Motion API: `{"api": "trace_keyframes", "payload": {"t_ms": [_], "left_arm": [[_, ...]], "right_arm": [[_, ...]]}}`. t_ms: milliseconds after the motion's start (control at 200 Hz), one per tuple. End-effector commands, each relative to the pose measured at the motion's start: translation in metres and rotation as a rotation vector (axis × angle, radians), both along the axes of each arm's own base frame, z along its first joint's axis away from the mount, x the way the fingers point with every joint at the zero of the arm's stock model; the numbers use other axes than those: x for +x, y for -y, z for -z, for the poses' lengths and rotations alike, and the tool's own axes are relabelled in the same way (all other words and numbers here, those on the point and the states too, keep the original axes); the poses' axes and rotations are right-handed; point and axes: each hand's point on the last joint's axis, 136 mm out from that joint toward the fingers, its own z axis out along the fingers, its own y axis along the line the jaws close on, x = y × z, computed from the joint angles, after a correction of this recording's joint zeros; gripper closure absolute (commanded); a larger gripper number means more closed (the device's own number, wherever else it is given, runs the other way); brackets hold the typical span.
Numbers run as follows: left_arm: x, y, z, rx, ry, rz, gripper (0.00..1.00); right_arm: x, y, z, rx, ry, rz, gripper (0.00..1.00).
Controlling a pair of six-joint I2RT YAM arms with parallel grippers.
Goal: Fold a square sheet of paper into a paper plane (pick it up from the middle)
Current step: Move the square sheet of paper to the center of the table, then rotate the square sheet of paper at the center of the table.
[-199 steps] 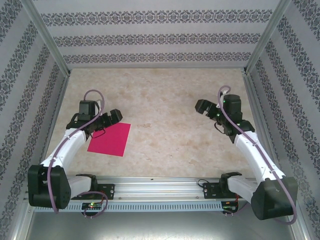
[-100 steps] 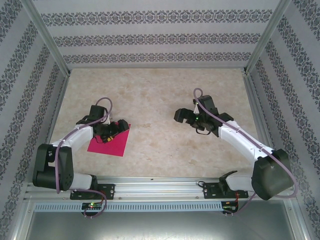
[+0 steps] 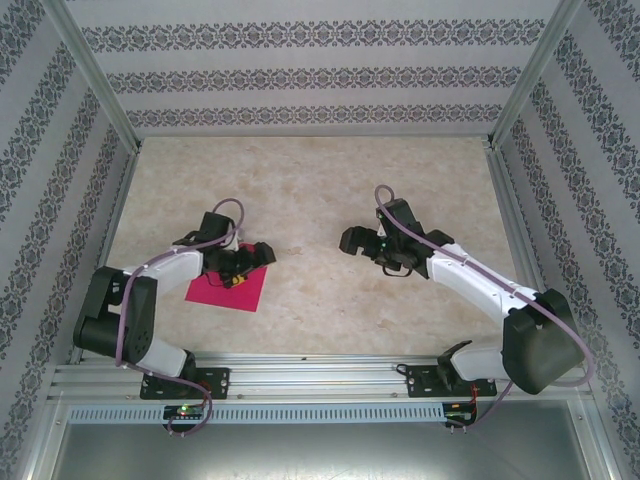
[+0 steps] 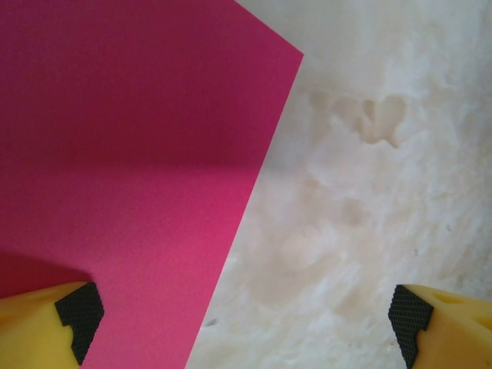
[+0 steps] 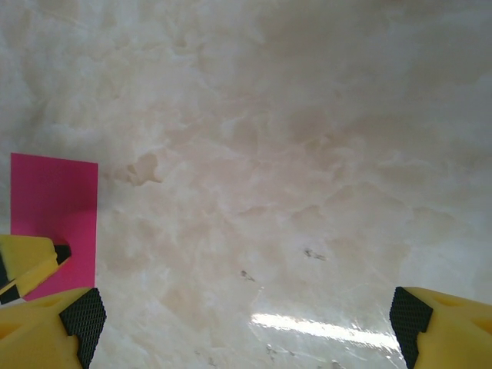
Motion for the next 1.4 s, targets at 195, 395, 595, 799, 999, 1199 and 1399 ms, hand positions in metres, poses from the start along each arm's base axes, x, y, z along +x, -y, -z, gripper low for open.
{"api": "trace_keyframes", "payload": {"t_ms": [195, 395, 595, 799, 999, 1199, 1399], "left_arm": [[0.025, 0.109, 0.015, -0.098, -0.055, -0.037, 0.00], [0.063, 0.150, -0.033, -0.117, 0.058, 0.007, 0.00], [0.073, 0.107, -0.092, 0.036, 0.229, -0.033, 0.00], [0.051, 0.016, -0.114, 0.192, 0.331, -0.153, 0.00], [0.013, -0.063, -0.110, 0.211, 0.350, -0.276, 0.00], [-0.009, -0.100, -0.113, 0.292, 0.368, -0.334, 0.00], [-0.017, -0.120, -0.106, 0.330, 0.371, -0.415, 0.00]], "right_arm": [[-0.016, 0.008, 0.013, -0.008, -0.037, 0.042, 0.03], [-0.029, 0.018, -0.001, 0.008, 0.007, 0.061, 0.02], [-0.029, 0.002, -0.030, 0.133, 0.081, 0.053, 0.03], [-0.022, -0.061, -0.033, 0.162, 0.024, -0.081, 0.08], [-0.013, -0.129, -0.017, 0.104, -0.047, -0.171, 0.13], [-0.005, -0.179, 0.002, 0.110, -0.115, -0.221, 0.19], [-0.007, -0.198, 0.025, 0.088, -0.193, -0.221, 0.22]]}}
